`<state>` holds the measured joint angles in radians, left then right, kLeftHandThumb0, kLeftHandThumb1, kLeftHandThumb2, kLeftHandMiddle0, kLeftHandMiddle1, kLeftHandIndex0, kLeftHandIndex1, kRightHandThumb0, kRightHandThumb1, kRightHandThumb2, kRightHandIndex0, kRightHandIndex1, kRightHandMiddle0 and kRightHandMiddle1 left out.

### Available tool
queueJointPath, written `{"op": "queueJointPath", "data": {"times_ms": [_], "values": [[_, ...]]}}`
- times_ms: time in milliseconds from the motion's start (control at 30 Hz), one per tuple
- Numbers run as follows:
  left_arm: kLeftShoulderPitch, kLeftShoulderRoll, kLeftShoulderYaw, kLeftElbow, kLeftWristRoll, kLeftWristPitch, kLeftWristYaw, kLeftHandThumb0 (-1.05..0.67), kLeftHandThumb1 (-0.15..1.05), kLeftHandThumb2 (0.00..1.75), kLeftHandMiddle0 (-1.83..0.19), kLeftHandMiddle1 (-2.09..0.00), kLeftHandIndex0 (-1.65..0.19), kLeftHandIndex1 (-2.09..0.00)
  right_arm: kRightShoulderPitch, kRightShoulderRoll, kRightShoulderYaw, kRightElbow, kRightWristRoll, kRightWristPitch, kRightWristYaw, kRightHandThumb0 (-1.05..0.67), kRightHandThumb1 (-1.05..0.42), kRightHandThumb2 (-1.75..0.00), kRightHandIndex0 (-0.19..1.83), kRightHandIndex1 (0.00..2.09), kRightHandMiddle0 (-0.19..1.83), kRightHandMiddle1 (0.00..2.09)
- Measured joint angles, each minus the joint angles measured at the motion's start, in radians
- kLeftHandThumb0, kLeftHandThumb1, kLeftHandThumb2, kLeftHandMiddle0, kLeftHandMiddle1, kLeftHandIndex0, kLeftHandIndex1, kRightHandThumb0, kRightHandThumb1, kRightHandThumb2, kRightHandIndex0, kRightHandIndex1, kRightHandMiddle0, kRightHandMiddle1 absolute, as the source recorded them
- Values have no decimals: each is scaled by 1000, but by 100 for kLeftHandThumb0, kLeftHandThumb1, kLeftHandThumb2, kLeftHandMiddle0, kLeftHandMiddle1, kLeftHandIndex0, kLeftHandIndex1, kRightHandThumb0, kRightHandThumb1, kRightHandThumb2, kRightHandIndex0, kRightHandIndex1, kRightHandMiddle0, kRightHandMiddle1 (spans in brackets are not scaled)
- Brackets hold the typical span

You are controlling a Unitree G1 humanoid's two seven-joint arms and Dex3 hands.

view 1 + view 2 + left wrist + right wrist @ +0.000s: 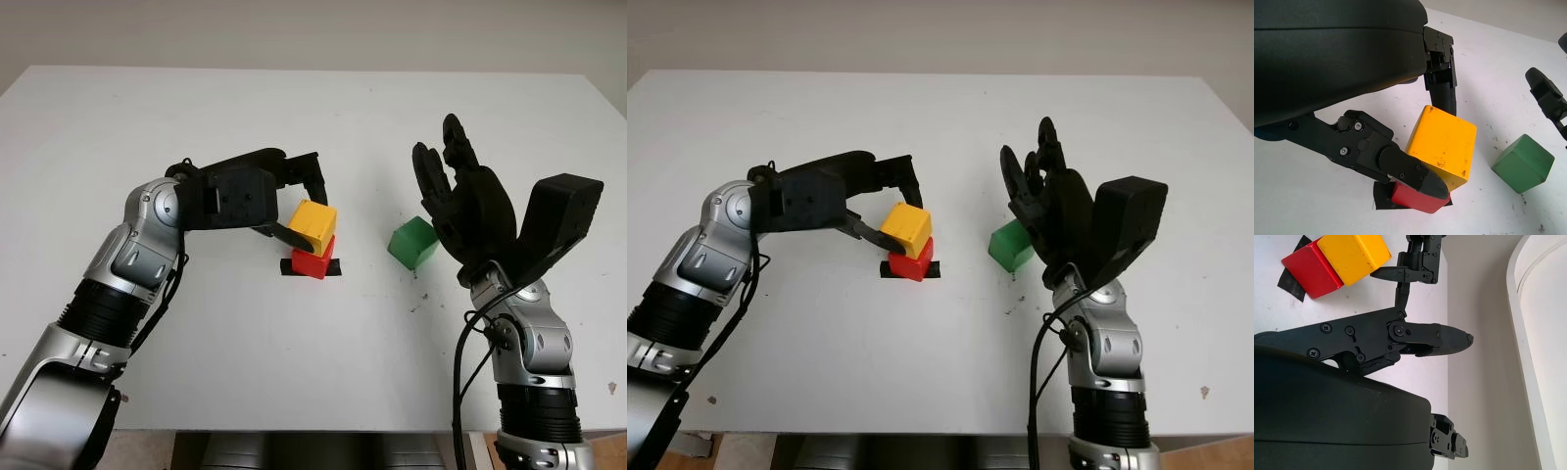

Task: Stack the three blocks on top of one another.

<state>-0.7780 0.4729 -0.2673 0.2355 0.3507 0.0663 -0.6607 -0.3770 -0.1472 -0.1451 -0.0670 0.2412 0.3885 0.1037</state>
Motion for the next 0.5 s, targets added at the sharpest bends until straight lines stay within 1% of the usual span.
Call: {"op": "queueJointPath", "data": {"times_ms": [100,133,200,233,267,300,333,367,433,500], "values": [[0,0,0,1,2,-6,0,-40,102,6,-21,-6,-17,-178,0,0,0,0,0,0,0,-52,-105,-39,-19,0,-19,0],[0,-1,0,2,1,-6,0,-41,103,6,-21,-6,-17,-174,0,0,0,0,0,0,1,-52,-105,-39,-19,0,-19,0],[0,-2,0,2,1,-5,0,-46,102,5,-18,-5,-13,-140,0,0,0,0,0,0,1,-53,-105,-38,-19,0,-19,0],[0,-3,0,3,1,-5,1,-49,103,5,-15,-4,-11,-116,0,0,0,0,0,0,1,-52,-105,-38,-19,0,-19,0],[0,-3,0,5,1,-5,2,-52,102,5,-11,-4,-11,-86,0,0,0,0,0,0,0,-52,-105,-39,-19,0,-19,0],[0,-3,0,8,0,-7,3,-55,102,5,-7,-5,-15,-49,0,0,0,0,1,0,1,-51,-105,-39,-19,0,-19,0],[0,-3,0,11,-1,-11,3,-56,102,5,-5,-5,-14,-31,0,0,0,0,1,0,1,-51,-105,-39,-19,0,-19,0],[1,-3,0,12,-2,-13,2,-59,102,5,-2,-4,-9,-17,0,1,0,0,2,0,1,-51,-105,-39,-19,0,-19,0],[1,-3,0,12,-2,-15,2,-61,102,6,1,-3,-4,-9,0,1,0,0,1,0,1,-51,-105,-40,-19,0,-19,0],[3,-3,-1,6,-1,-10,-3,-63,103,6,7,-2,5,-3,0,1,0,-1,0,0,0,-52,-105,-39,-19,0,-19,0]]}}
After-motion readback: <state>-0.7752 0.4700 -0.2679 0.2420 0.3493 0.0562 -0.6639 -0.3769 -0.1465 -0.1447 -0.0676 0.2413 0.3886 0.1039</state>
